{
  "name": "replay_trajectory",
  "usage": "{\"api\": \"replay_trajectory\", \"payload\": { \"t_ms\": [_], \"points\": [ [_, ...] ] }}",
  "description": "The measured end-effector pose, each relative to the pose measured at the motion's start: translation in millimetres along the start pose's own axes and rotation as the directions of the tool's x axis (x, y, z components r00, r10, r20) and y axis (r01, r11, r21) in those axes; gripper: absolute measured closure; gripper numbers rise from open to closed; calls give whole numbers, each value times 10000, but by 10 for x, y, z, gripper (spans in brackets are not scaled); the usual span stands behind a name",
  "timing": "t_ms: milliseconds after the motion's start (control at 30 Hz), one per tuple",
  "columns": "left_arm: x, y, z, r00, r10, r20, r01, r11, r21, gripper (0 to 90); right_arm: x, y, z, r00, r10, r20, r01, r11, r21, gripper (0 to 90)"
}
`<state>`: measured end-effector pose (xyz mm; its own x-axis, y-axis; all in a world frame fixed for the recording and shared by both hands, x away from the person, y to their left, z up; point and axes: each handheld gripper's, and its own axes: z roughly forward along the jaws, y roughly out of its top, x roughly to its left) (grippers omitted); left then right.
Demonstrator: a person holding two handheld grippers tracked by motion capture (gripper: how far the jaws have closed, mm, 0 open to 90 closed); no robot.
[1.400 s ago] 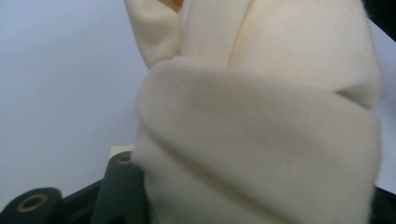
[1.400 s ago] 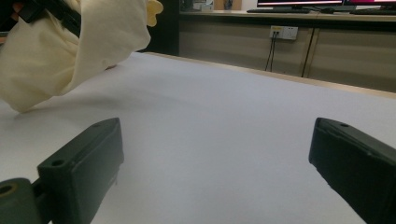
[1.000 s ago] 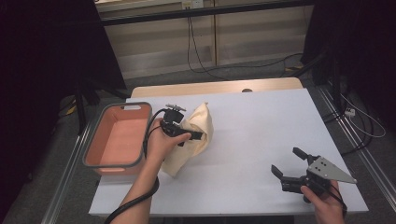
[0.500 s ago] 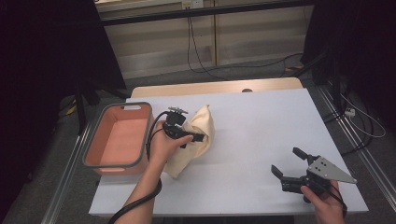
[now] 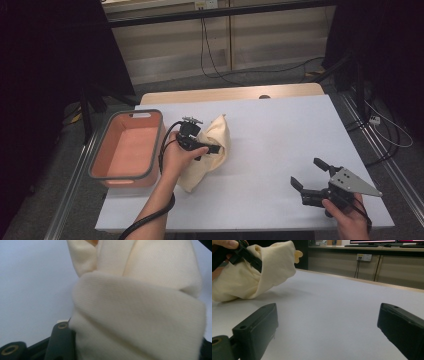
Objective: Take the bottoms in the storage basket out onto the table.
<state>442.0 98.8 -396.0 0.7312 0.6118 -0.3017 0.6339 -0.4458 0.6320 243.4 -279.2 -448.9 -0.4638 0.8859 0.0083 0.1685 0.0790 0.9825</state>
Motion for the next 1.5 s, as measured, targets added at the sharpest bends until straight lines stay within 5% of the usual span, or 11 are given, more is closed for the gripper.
{"api": "replay_trajectory", "payload": {
  "t_ms": [1500],
  "points": [
    [12, -57, 137, 9998, -138, 154, 137, 9999, 58, 359, -1, 2, -6, 10000, -22, -17, 22, 10000, -6, 33]
  ]
}}
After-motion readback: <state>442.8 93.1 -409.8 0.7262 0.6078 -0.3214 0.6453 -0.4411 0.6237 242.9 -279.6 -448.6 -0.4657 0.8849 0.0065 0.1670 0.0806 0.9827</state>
